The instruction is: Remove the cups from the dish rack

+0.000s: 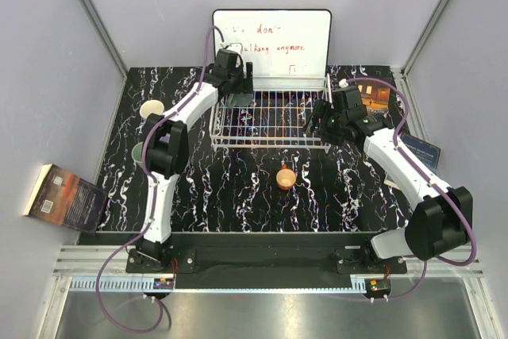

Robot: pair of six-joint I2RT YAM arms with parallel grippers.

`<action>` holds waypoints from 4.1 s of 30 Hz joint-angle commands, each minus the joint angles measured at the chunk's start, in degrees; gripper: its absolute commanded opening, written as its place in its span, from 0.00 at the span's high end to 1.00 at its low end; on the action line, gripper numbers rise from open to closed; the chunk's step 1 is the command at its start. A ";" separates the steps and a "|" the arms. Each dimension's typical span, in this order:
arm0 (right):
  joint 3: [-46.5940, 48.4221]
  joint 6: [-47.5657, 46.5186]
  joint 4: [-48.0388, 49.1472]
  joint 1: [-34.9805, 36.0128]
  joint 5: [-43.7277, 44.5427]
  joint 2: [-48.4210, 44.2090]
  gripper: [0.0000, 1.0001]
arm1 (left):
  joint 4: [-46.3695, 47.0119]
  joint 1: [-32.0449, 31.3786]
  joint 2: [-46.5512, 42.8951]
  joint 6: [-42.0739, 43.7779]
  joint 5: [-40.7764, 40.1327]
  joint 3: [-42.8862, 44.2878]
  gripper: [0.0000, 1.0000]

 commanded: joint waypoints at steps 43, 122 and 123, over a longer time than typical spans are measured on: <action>-14.61 12.93 39.55 -0.21 -24.96 -11.96 0.34 | 57.24 -4.47 -42.69 -52.17 33.90 -50.60 1.00; -17.78 14.69 58.72 0.49 -32.26 -8.18 0.66 | 90.64 -16.07 -26.26 -79.25 43.93 -53.34 1.00; -17.96 15.39 59.42 0.49 -32.52 -8.00 0.66 | 92.56 -16.07 -26.17 -79.78 43.75 -53.52 1.00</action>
